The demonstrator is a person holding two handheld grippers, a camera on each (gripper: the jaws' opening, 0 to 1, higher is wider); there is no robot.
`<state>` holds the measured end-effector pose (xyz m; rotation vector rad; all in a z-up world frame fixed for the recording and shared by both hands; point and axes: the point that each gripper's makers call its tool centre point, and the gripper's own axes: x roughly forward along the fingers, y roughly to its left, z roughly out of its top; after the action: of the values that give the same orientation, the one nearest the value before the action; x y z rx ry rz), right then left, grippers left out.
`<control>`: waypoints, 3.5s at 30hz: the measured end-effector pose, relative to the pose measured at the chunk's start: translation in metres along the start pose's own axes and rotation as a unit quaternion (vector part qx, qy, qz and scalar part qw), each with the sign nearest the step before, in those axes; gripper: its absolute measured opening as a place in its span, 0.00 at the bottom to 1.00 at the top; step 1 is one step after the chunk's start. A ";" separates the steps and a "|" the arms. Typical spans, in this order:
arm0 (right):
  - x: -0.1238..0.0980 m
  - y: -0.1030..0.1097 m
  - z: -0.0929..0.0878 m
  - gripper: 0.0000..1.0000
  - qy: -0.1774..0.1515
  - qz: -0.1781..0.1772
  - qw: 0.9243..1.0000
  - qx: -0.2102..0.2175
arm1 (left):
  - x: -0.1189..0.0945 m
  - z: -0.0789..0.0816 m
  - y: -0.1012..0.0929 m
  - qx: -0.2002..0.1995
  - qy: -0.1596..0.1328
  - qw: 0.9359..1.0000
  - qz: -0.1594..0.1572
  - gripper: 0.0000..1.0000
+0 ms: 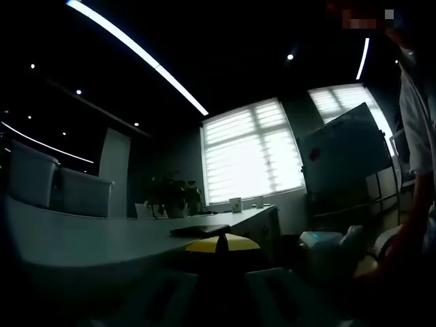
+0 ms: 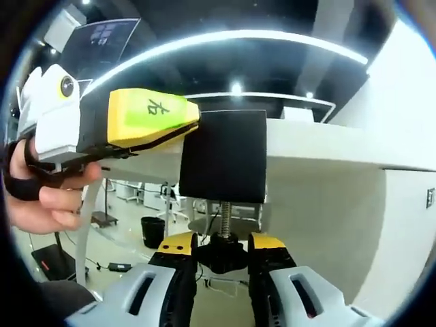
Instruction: Clamp the fixed fixture on the desktop, loosen the retaining clip, secure it to the edge of the desk, and tighten the retaining clip.
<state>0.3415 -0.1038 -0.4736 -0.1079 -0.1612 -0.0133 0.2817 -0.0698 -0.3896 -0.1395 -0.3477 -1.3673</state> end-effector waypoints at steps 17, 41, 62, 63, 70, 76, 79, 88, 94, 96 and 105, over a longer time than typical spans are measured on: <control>0.003 0.012 -0.004 0.26 -0.009 0.205 0.979 0.010 | -0.001 0.000 0.001 0.000 0.000 1.000 0.003 0.01; -0.040 0.003 -0.004 0.35 -0.002 -0.050 0.999 -0.007 | -0.003 0.000 0.002 -0.016 -0.004 1.000 0.005 0.01; -0.015 0.002 0.001 0.25 -0.009 -0.028 1.000 -0.011 | -0.001 0.001 0.001 -0.013 -0.006 1.000 0.003 0.01; -0.014 0.003 0.001 0.25 -0.008 -0.014 1.000 -0.015 | -0.001 0.001 0.001 -0.013 -0.005 1.000 0.002 0.01; -0.012 0.008 0.000 0.25 -0.013 0.108 0.994 0.005 | -0.001 0.000 0.001 -0.012 -0.004 1.000 0.003 0.01; -0.013 0.010 0.000 0.25 -0.019 0.144 0.989 0.013 | -0.001 0.000 0.001 -0.012 -0.004 1.000 0.002 0.01; -0.011 0.011 0.000 0.25 -0.017 0.133 0.991 0.012 | -0.001 0.000 0.002 -0.008 -0.003 1.000 0.003 0.01; -0.035 0.002 -0.030 0.30 0.014 0.009 0.997 0.069 | -0.002 0.000 0.001 -0.003 -0.001 1.000 0.003 0.01; -0.041 0.001 -0.016 0.30 0.003 -0.028 0.999 0.041 | -0.002 0.000 0.001 -0.003 0.000 1.000 0.004 0.01; -0.039 0.002 -0.007 0.31 -0.007 -0.033 0.999 0.031 | -0.002 0.000 0.001 -0.001 0.001 1.000 0.004 0.01; -0.021 0.002 0.003 0.31 -0.015 -0.046 0.999 0.019 | -0.002 0.000 0.000 0.001 0.003 1.000 0.005 0.01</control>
<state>0.3208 -0.1013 -0.4738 -0.0619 -0.1960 -0.0994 0.2815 -0.0680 -0.3899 -0.1350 -0.3419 -1.3573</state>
